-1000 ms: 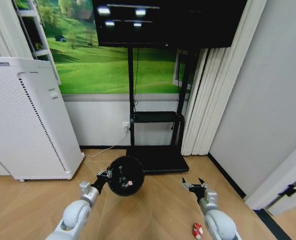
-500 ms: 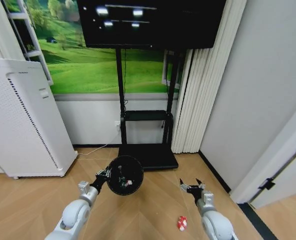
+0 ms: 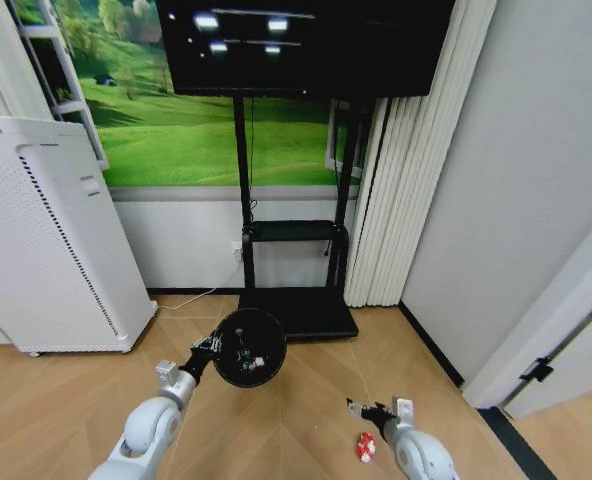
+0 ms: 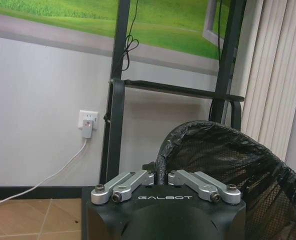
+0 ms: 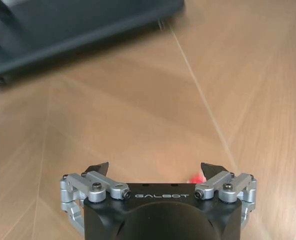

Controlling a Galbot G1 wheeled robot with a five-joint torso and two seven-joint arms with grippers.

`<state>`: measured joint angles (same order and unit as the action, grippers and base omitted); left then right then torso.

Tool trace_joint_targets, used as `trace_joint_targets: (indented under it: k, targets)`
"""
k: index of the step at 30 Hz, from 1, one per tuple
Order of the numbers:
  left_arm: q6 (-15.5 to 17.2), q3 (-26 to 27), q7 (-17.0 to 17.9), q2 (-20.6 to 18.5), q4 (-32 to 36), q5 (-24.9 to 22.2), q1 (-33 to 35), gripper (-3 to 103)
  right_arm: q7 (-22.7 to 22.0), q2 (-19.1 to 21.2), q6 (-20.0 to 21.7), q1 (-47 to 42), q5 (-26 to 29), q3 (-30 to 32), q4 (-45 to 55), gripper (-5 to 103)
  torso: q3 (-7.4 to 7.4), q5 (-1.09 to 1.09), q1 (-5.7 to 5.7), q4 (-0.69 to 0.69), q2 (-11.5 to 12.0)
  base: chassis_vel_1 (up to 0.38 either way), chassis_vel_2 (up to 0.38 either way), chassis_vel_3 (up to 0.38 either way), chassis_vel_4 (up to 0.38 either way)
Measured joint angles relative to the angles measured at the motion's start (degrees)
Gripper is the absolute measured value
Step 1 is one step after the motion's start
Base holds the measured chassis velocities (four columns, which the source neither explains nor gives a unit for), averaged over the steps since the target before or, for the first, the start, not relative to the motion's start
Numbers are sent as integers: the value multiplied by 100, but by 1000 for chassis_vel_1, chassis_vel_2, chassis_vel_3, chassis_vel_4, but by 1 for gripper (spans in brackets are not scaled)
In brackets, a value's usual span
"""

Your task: Pick up the trash bin and place the garbage on the floor into it.

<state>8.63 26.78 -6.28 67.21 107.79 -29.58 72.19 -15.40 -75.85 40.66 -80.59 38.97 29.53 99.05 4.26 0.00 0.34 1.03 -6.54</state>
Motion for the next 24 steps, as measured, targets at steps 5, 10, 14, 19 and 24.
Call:
trace_joint_targets:
  k: [5, 10, 14, 19, 24]
  targets:
    - [7, -35, 13, 75, 26, 21, -7, 6, -861, -187, 146, 186, 853, -42, -495, 100, 0, 0, 0, -1, 0, 0, 0, 0, 0]
    - [7, -54, 17, 90, 44, 33, 6, 6, -1151, -299, 70, 404, 986, -35, -938, 100, 0, 0, 0, -1, 0, 0, 0, 0, 0]
    - [9, -63, 22, 91, 56, 37, 8, 6, -1226, -397, -56, 656, 820, 0, -1398, 100, 0, 0, 0, -1, 0, 0, 0, 0, 0]
    - [18, -63, 28, 68, 67, 22, 7, 6, -1247, -461, -151, 882, 639, 51, -1717, 100, 0, 0, 0, -2, 0, 0, 0, 0, 0]
    - [21, -53, 28, 52, 82, -2, 4, 6, -1329, -539, -196, 1098, 529, 105, -2046, 100, 0, -1, 0, -1, 0, 0, 0, 0, 0]
